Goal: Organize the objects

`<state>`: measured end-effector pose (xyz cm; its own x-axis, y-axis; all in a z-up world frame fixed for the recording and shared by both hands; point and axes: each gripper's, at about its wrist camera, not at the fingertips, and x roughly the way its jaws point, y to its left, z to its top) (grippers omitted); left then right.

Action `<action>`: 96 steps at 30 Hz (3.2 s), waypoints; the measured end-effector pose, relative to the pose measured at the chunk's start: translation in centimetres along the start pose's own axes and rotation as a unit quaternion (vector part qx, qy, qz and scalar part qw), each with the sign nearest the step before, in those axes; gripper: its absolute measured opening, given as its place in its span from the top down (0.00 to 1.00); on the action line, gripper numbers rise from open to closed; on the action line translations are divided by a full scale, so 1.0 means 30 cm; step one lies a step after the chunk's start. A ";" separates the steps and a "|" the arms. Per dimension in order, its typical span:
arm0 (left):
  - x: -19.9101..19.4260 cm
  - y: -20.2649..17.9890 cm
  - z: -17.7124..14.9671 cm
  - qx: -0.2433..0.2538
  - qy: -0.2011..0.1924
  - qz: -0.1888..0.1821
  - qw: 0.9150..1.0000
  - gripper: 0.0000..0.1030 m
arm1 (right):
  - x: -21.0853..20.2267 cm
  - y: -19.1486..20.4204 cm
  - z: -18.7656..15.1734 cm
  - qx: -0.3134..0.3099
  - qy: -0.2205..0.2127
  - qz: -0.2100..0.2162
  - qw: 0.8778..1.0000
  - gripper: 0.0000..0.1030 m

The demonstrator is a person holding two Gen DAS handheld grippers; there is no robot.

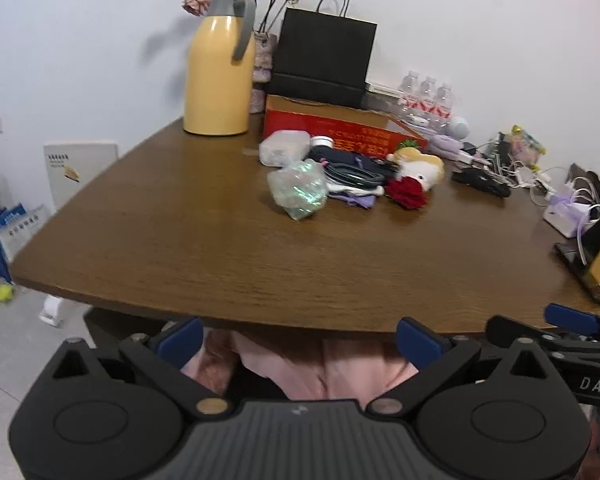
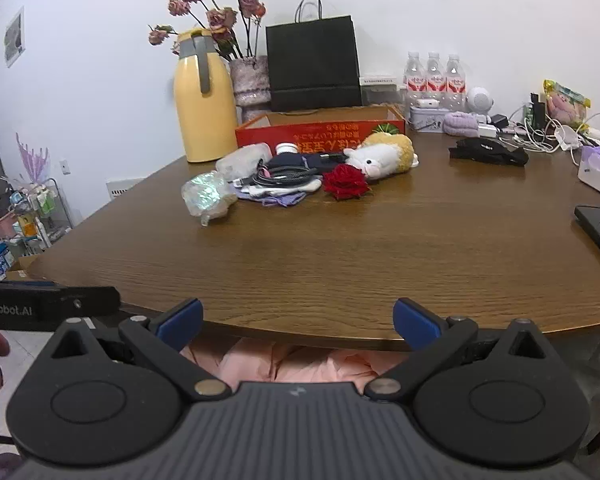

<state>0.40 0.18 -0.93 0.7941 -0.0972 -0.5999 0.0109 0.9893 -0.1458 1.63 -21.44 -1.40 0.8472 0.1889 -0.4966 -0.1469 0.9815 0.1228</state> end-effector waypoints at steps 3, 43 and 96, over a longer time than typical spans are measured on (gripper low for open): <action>-0.011 0.002 0.002 -0.003 -0.007 0.013 1.000 0.00 | -0.012 0.006 0.002 0.001 -0.003 0.002 1.000 0.00; -0.074 -0.074 -0.003 0.084 -0.058 -0.021 0.995 0.00 | -0.046 0.000 0.004 0.044 0.035 -0.014 0.998 0.00; -0.055 -0.045 0.009 0.073 -0.068 0.042 0.994 0.00 | -0.036 -0.019 0.022 -0.025 0.013 -0.099 0.995 0.00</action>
<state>-0.76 -0.96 0.45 0.8704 -0.0087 -0.4922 0.0226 0.9995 0.0223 1.13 -22.24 -0.37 0.8490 -0.0073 -0.5284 -0.0053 0.9997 -0.0223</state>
